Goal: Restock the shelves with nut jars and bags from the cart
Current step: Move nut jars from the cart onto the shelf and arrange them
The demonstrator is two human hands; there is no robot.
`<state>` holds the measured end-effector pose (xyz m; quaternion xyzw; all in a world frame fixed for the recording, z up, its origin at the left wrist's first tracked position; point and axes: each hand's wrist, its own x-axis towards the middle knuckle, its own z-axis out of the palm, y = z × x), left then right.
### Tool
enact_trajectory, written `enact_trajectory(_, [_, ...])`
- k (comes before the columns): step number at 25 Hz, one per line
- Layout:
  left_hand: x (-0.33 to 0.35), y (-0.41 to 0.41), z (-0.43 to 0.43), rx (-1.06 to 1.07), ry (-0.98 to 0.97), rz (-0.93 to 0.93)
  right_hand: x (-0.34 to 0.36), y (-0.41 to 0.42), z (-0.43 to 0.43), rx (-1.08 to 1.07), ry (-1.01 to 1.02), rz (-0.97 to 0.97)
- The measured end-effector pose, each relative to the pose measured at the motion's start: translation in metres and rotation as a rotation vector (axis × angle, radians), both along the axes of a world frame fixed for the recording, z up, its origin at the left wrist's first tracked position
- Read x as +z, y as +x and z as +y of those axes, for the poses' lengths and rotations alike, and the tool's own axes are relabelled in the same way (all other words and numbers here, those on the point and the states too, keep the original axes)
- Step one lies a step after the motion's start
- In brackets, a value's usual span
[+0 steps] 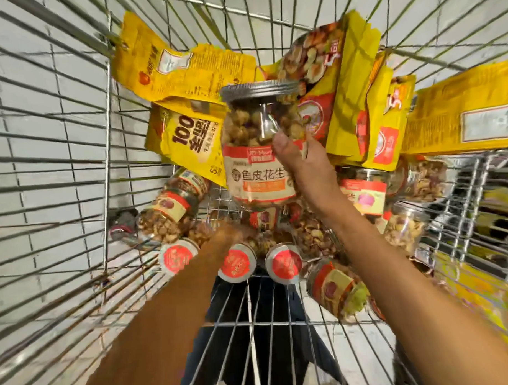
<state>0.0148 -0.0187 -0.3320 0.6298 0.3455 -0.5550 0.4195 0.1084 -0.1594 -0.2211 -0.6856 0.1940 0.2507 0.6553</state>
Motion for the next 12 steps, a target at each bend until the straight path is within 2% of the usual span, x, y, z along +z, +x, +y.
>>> enact_trajectory(4, [-0.016,-0.014,-0.006,-0.129,-0.082,0.078,-0.007,0.001,0.005,-0.003,0.015,0.068])
enact_trajectory(6, [-0.007,-0.015,-0.001,-0.061,-0.091,0.095,-0.004,0.0,0.007,-0.024,0.065,0.072])
enact_trajectory(8, [0.009,-0.008,0.005,0.021,-0.182,0.228,0.004,0.001,0.006,-0.025,0.1,0.044])
enact_trajectory(12, [0.083,0.01,0.037,0.144,-0.277,0.225,0.057,0.006,0.001,-0.029,0.11,-0.008])
